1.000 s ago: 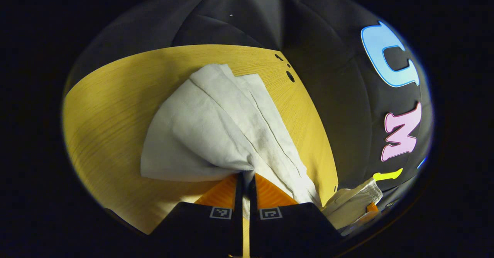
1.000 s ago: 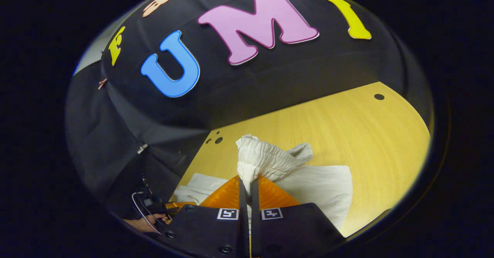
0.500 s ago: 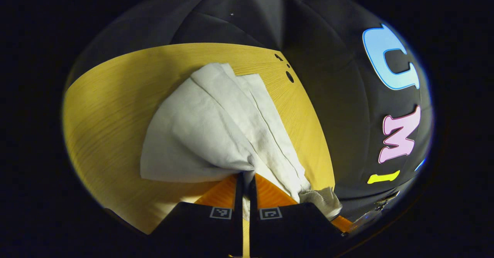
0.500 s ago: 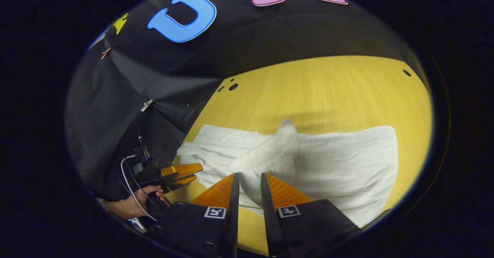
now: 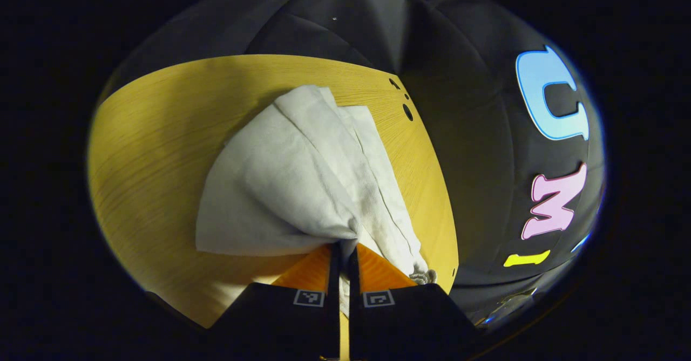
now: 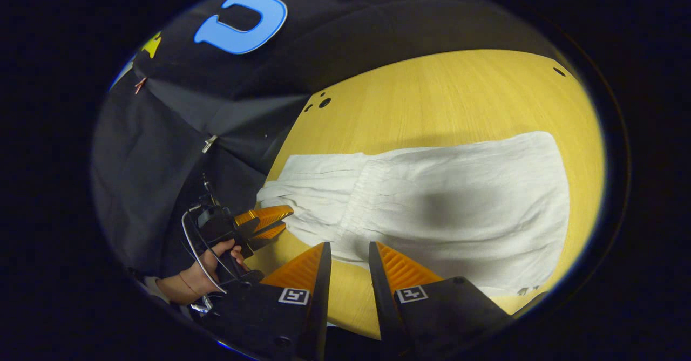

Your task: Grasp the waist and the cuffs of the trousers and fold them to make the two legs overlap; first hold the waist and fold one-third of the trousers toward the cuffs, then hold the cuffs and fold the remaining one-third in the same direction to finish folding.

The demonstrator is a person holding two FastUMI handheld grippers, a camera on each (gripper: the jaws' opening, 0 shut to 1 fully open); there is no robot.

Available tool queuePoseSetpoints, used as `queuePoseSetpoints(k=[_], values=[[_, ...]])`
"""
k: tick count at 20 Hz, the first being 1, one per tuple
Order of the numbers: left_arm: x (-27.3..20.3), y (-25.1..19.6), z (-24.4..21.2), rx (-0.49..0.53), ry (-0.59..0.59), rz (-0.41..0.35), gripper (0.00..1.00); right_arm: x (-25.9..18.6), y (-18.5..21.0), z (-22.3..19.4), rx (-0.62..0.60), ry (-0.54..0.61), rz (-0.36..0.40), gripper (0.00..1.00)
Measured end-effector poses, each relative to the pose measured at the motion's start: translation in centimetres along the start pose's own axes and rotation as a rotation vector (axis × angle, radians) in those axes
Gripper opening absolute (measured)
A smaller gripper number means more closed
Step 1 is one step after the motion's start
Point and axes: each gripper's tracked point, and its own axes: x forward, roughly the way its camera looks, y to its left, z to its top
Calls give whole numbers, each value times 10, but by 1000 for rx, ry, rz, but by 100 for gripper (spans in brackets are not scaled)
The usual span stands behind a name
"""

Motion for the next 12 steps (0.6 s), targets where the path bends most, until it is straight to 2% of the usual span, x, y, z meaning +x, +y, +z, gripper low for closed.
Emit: queuePoseSetpoints(k=[3, 6, 8, 9, 10, 12], values=[[-4, -6, 2, -68, -7, -49, 12, -30, -31, 15, 94, -76, -42, 43], [-11, -32, 9, -112, -25, -146, 11, -61, -72, 26, 161, -160, -111, 43], [-17, -48, 11, -86, -31, -181, 11, -84, -101, 32, 216, -216, -155, 43], [-18, -55, 11, -66, -33, -190, 10, -94, -115, 36, 248, -246, -175, 53], [-19, -64, 12, -43, -37, -199, 11, -101, -125, 38, 279, -272, -195, 43], [-22, -86, 10, 26, -46, -216, 10, -120, -150, 38, 327, -316, -238, 43]])
